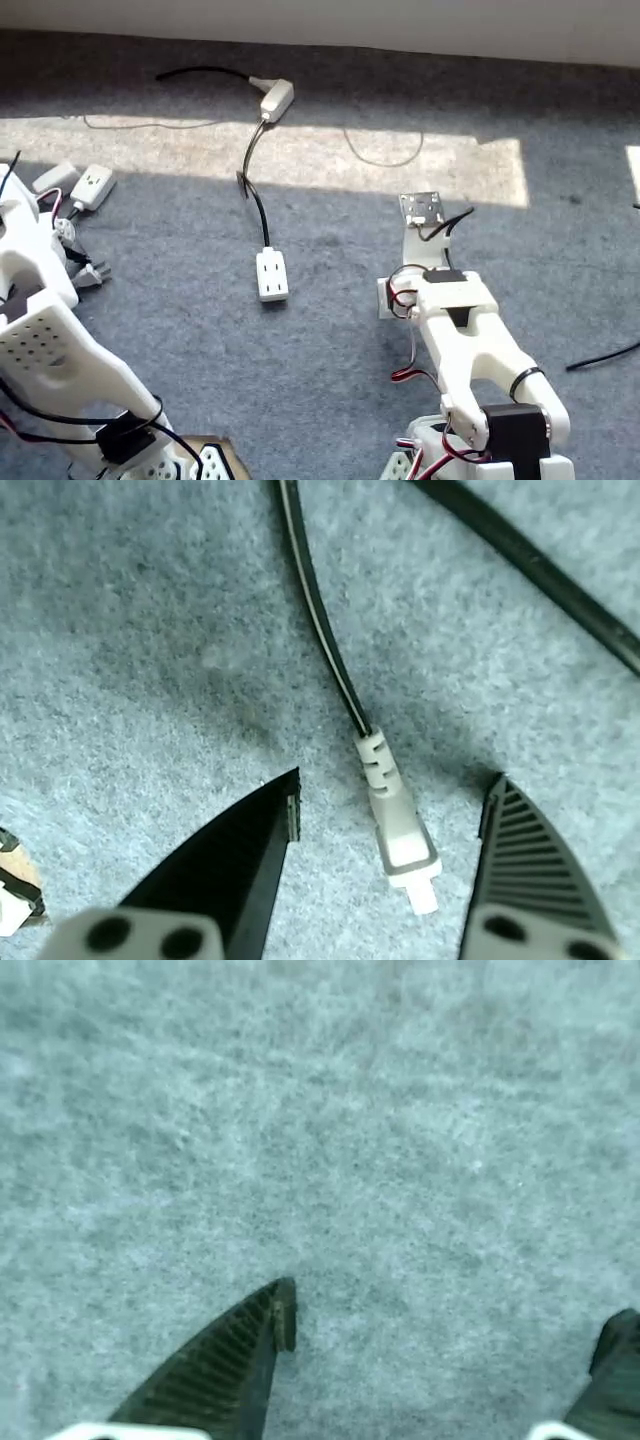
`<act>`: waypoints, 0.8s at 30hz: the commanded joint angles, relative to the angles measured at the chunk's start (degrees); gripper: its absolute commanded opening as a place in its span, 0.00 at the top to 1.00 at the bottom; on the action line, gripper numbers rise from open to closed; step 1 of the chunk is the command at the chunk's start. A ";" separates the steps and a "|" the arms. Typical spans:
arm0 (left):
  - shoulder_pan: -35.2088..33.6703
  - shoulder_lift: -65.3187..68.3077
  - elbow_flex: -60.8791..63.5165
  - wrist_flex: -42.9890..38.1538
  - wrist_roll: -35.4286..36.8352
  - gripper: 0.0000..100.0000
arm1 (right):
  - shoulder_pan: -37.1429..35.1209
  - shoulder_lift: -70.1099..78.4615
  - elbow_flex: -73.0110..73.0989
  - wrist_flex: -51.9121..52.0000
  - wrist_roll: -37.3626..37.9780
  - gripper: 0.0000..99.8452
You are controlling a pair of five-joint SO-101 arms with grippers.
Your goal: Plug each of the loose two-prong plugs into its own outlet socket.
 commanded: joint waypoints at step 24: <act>3.30 -0.75 0.04 -0.26 0.79 0.72 | -0.40 -1.80 -0.40 -1.01 -0.26 0.56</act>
